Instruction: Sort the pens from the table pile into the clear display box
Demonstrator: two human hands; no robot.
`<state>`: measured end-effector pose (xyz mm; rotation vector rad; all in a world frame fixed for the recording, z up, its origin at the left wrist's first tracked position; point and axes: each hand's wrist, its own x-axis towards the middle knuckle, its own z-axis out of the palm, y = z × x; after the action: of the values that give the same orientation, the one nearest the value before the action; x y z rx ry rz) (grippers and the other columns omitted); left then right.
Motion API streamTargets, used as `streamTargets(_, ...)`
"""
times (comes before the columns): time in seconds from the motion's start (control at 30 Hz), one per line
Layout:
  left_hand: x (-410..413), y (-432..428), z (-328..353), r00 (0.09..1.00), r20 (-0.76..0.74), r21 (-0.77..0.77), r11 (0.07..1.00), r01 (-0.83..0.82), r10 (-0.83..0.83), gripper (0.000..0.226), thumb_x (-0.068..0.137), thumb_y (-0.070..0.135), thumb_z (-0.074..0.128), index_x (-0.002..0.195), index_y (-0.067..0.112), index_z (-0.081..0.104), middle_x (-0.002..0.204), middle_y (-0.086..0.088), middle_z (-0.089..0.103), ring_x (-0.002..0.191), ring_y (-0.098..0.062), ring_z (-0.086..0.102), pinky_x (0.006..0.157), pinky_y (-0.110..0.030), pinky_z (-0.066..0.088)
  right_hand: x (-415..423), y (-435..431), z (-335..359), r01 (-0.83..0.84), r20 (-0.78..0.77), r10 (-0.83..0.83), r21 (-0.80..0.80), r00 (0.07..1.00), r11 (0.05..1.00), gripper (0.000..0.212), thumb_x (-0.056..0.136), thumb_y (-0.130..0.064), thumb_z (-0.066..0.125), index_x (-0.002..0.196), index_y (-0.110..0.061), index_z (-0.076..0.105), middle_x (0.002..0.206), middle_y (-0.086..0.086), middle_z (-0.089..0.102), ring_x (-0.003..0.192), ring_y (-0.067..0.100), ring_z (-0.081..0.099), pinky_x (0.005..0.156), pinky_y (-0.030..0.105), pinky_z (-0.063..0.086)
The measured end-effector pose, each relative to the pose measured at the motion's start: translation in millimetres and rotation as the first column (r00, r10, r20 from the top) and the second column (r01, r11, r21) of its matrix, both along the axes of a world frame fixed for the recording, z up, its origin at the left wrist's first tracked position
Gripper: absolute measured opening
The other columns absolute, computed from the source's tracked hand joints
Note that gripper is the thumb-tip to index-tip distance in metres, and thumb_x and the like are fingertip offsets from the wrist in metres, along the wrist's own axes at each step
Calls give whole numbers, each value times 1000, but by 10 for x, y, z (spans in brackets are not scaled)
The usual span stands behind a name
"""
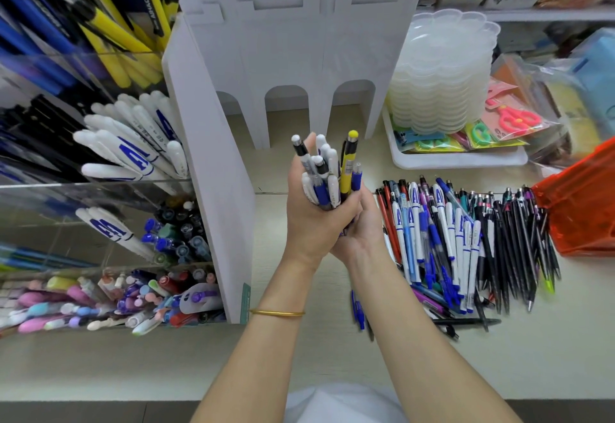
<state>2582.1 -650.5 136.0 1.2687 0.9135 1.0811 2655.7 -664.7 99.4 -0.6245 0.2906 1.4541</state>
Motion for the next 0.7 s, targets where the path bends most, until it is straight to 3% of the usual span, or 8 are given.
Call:
streamTargets(0.1, 7, -11, -26, 999, -19, -41, 999, -33, 32, 72, 72, 2, 79, 135, 8, 45, 117, -10, 65, 109, -20, 65, 91, -37, 55, -22, 25, 14, 20, -4, -20, 9, 1000, 1000, 35, 95, -36, 55, 100, -7, 73, 95, 11, 74, 87, 26, 72, 66, 33, 58)
streamTargets(0.27, 24, -30, -1, 999, 21, -44, 998, -42, 43, 80, 64, 19, 82, 134, 32, 45, 120, -11, 64, 111, -24, 64, 94, -41, 54, -60, 54, 5, 47, 31, -49, 69, 998, 997, 47, 99, -37, 45, 80, -8, 77, 87, 10, 74, 82, 23, 72, 66, 31, 59)
streamTargets(0.4, 14, -11, 29, 1000, 1, -19, 1000, -19, 19, 77, 69, 8, 83, 126, 42, 43, 102, 9, 69, 101, -13, 68, 88, -29, 54, -45, 58, 42, 65, 96, -70, 46, 993, 997, 41, 97, -39, 50, 94, -7, 75, 97, 12, 73, 92, 26, 71, 75, 35, 59)
streamTargets(0.5, 15, -17, 24, 1000, -16, -3, 1000, -6, 6, 76, 70, 2, 82, 121, 46, 44, 100, 17, 68, 103, -9, 67, 86, -24, 53, -77, 79, 69, 102, 162, -108, 45, 981, 994, 33, 93, -34, 56, 109, -7, 69, 109, 14, 69, 103, 29, 66, 86, 39, 56)
streamTargets(0.53, 19, -32, 21, 1000, -21, -9, 1000, -7, 6, 72, 71, 1, 81, 117, 44, 47, 98, 18, 68, 100, -6, 67, 83, -19, 52, -96, 81, 82, 121, 173, -125, 35, 977, 992, 38, 83, -32, 67, 112, -7, 67, 112, 14, 67, 103, 29, 66, 87, 40, 56)
streamTargets(0.6, 23, -56, 2, 999, -32, -34, 999, -11, 10, 61, 72, 0, 81, 111, 37, 52, 95, 15, 68, 94, 0, 67, 77, -14, 51, -126, 82, 67, 163, 213, -155, -22, 965, 986, 74, 47, -24, 82, 117, -5, 66, 112, 14, 64, 98, 29, 66, 89, 44, 55)
streamTargets(0.63, 22, -60, -11, 999, -39, -56, 998, -9, 7, 56, 72, 2, 81, 110, 33, 54, 95, 11, 68, 91, 1, 67, 76, -14, 52, -137, 75, 69, 178, 222, -160, -61, 962, 982, 84, 41, -20, 80, 121, -2, 63, 110, 14, 64, 97, 29, 66, 93, 46, 53)
streamTargets(0.7, 12, -43, -42, 999, -49, -105, 994, 0, -5, 46, 72, 4, 81, 112, 17, 62, 98, 3, 71, 92, -2, 69, 79, -18, 55, -159, 45, 59, 164, 267, -129, -115, 955, 980, 77, 51, -22, 77, 124, -3, 60, 112, 14, 66, 97, 29, 66, 97, 48, 50)
